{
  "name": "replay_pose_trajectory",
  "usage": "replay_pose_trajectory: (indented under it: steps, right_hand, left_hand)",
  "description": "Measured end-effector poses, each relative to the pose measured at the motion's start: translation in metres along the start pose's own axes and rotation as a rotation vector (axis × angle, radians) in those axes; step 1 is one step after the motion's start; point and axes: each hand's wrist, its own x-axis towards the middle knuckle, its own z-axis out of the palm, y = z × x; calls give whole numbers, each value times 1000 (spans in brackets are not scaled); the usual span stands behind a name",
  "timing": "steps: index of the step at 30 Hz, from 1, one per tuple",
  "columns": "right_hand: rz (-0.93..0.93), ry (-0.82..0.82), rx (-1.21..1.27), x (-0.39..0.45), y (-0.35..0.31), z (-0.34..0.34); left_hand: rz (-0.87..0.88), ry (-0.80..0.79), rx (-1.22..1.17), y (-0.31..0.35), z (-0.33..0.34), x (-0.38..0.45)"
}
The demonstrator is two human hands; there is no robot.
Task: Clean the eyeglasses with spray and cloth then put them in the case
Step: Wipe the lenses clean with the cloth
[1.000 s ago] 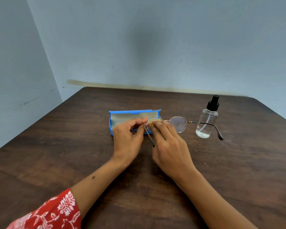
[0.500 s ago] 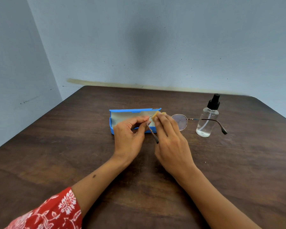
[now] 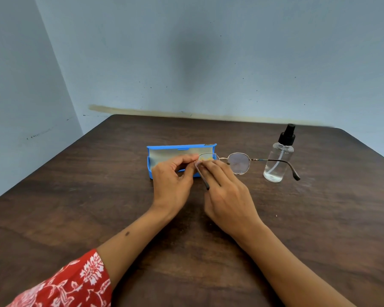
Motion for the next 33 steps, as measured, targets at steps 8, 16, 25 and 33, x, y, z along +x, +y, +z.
replay_pose_trajectory:
  steps: [8, 16, 25, 33]
  right_hand:
    - [8, -66, -40, -1, 1, 3]
    - [94, -29, -88, 0, 7, 4]
    - [41, -33, -72, -2, 4, 3]
    - [-2, -34, -41, -3, -1, 0]
  left_hand:
    - [13, 9, 28, 0, 0, 0]
    - [13, 10, 18, 1, 2, 1]
    - [-4, 13, -8, 0, 1, 1]
    - [21, 44, 21, 1, -1, 3]
